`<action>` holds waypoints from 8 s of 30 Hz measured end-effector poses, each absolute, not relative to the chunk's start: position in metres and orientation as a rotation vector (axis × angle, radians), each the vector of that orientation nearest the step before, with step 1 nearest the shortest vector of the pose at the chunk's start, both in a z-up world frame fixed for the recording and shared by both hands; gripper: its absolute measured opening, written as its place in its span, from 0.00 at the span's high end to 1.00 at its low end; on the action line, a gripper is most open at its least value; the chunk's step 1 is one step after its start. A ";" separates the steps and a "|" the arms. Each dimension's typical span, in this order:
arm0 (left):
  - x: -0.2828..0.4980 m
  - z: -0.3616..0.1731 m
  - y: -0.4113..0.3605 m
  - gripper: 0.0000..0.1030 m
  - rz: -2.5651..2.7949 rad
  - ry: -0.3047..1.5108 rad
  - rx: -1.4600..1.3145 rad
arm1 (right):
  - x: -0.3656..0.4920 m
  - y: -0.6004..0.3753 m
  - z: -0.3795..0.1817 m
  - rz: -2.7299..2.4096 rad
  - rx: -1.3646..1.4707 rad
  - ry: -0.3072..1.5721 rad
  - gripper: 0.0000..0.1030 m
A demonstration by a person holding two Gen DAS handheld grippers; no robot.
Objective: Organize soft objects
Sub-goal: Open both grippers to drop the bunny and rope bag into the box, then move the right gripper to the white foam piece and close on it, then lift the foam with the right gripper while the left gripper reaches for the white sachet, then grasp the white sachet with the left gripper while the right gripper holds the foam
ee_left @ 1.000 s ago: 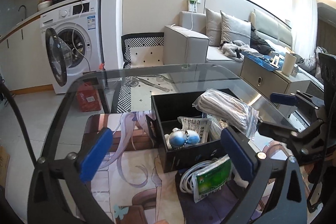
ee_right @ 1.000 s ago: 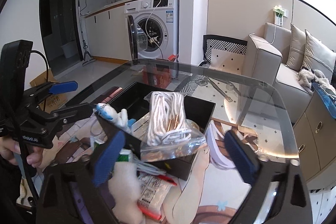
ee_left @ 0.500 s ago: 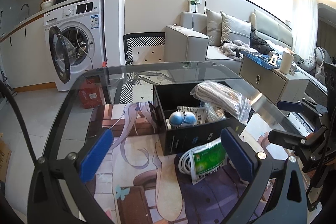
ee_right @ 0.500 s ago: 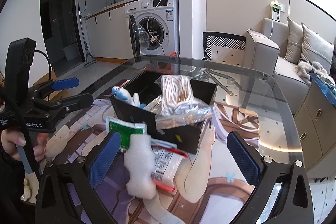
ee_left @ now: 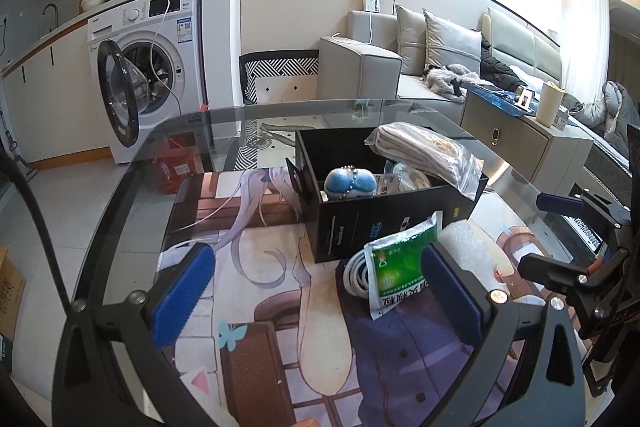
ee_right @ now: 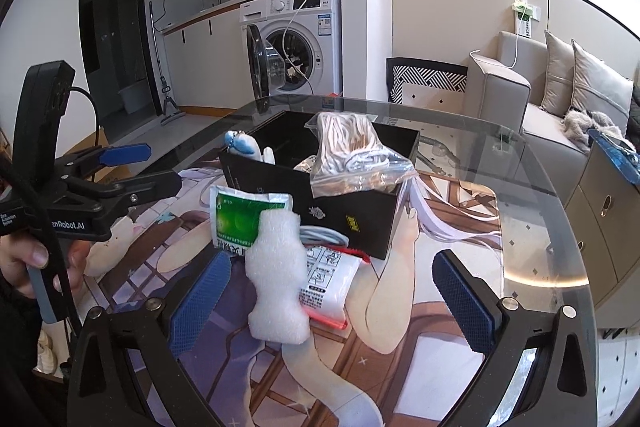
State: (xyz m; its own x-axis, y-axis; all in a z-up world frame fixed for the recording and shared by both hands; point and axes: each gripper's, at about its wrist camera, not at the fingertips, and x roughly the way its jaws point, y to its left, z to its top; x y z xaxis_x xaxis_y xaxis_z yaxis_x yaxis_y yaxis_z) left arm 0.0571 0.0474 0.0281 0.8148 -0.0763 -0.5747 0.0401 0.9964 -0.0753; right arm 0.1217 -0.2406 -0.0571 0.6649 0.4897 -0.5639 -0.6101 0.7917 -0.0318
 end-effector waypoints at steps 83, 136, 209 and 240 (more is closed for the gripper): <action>0.075 -0.004 0.035 0.00 -0.103 0.705 -0.065 | 0.114 -0.214 -0.076 0.727 -0.349 0.592 0.63; 0.054 0.000 -0.029 0.14 -0.477 0.763 0.095 | 0.112 -0.247 -0.073 0.669 -0.296 0.582 0.63; 0.036 -0.016 -0.060 0.47 -0.665 0.912 0.189 | 0.100 -0.241 -0.063 0.696 -0.304 0.569 0.63; 0.033 -0.019 -0.052 0.69 -0.579 0.880 0.127 | 0.099 -0.241 -0.061 0.688 -0.302 0.567 0.63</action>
